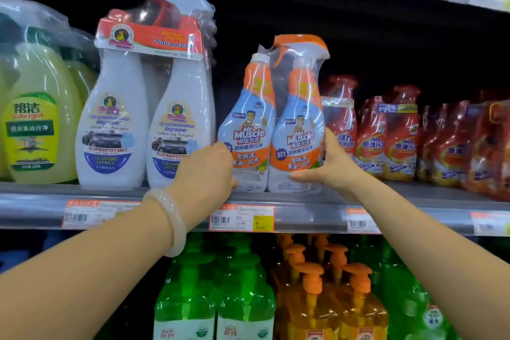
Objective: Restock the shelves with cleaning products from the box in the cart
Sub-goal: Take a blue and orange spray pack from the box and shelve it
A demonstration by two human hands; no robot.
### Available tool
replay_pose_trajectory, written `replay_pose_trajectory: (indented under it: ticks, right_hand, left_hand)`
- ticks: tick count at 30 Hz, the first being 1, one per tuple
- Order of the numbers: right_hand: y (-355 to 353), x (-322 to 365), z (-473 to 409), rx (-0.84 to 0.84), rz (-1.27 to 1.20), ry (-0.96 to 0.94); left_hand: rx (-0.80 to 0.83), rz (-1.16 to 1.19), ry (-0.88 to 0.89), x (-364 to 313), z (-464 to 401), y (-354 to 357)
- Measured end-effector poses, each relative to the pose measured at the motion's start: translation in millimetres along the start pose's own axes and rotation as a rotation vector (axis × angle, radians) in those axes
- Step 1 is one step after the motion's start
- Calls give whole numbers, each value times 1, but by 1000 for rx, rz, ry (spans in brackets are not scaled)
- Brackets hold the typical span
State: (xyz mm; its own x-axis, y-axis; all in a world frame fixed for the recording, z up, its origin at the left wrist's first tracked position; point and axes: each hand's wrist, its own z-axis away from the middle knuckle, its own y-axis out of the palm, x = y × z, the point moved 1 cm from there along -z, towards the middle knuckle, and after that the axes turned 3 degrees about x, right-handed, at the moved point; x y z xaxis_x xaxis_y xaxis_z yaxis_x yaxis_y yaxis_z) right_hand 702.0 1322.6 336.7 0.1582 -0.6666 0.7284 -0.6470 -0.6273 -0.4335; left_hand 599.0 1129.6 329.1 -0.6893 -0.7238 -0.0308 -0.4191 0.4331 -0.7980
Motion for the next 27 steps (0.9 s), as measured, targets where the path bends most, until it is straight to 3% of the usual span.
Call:
replay_pose_trajectory:
  ticks: [16, 19, 21, 23, 27]
  right_hand:
    - [4, 5, 1, 23, 24, 65]
    - [2, 22, 8, -97, 216, 125]
    - [4, 37, 18, -268, 475, 32]
    - [21, 54, 32, -302, 618, -176]
    - [86, 69, 53, -11, 728, -308]
  left_hand:
    - [16, 218, -54, 10, 3, 1]
    - [15, 238, -53, 11, 1, 3]
    - [11, 250, -47, 14, 0, 4]
    - [-7, 247, -42, 19, 3, 2]
    - [-84, 168, -41, 41, 22, -5]
